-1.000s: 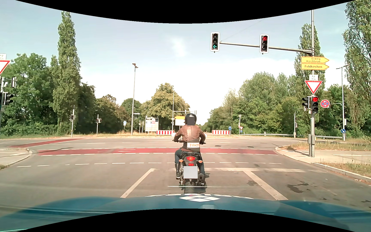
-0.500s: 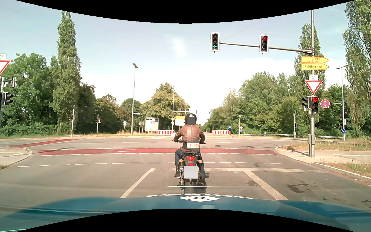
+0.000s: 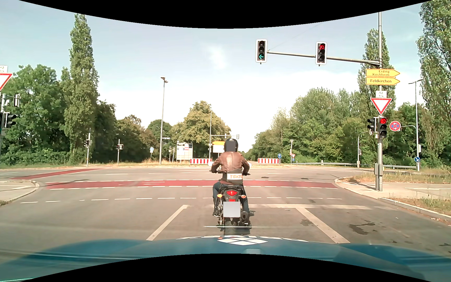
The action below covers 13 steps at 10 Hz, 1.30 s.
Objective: Follow the waypoints while adhering to traffic rules and regulations
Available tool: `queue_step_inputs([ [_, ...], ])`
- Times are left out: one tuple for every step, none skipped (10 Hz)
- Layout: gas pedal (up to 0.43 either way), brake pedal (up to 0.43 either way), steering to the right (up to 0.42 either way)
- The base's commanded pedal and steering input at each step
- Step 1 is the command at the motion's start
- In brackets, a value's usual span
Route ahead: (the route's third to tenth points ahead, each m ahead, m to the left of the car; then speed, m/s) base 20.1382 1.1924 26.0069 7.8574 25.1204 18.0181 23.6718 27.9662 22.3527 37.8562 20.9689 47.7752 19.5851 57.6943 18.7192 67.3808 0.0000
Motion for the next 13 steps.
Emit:
queue_step_inputs([
  [0.000,0.000,0.000],
  [0.000,0.000,0.000],
  [0.000,0.000,0.000],
  [0.000,0.000,0.000],
  [0.000,0.000,0.000],
  [0.000,0.000,0.000],
  [0.000,0.000,0.000],
  [0.000,0.000,0.000],
  [0.000,0.000,0.000],
  [0.000,0.000,0.000],
  [0.000,0.000,0.000],
  [0.047,0.000,0.001],
  [0.118,0.000,0.001],
])
